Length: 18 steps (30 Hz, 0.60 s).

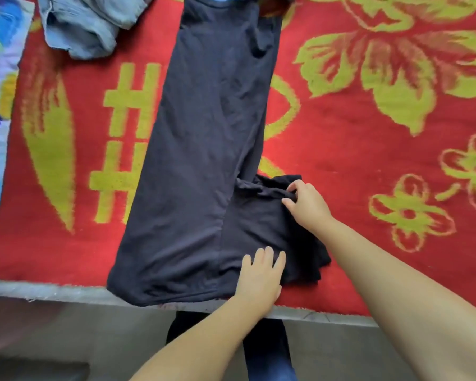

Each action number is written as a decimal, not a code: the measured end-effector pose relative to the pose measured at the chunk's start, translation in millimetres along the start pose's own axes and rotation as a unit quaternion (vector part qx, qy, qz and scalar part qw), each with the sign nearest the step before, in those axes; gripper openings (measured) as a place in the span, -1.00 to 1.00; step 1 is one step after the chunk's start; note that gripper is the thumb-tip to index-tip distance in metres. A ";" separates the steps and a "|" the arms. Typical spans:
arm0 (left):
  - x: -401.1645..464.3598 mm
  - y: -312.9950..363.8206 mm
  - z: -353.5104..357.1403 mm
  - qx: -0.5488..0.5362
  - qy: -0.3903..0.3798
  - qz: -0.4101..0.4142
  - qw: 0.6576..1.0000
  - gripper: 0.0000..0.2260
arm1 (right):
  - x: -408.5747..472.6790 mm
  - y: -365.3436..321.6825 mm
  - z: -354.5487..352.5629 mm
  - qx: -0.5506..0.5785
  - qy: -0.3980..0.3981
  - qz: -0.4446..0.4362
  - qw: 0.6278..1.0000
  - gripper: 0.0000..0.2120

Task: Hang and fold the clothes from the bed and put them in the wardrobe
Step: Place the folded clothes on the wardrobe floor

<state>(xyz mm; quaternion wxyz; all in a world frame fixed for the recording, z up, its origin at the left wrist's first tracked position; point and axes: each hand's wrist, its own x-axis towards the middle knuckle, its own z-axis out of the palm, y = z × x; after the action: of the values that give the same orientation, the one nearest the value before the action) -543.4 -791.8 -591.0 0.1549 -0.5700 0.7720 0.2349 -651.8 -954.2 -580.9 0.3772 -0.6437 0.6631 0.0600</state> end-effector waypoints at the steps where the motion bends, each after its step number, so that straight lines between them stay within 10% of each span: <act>1: 1.1 0.5 3.1 -0.002 0.024 0.000 1.000 -0.43 | 3.0 1.1 -1.9 0.007 -0.007 -0.003 1.000 -0.81; 8: -0.2 -4.7 9.7 -0.117 0.140 0.037 0.983 -0.85 | -3.8 4.3 -24.1 0.131 0.038 -0.051 0.989 -0.96; 13: -8.9 21.7 18.6 -0.063 0.063 -0.021 0.996 -0.12 | -0.6 18.1 -9.4 0.115 0.108 0.020 0.987 -0.60; 18: 12.3 31.0 11.7 -0.041 0.070 -0.066 0.995 -0.25 | -9.3 15.7 3.7 0.009 0.033 0.053 0.998 -0.42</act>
<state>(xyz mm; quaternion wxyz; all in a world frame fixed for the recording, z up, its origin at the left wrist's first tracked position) -576.9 -787.9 -601.3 0.0924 -0.6407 0.7311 0.2156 -665.4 -942.0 -584.5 0.3571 -0.6063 0.7086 0.0528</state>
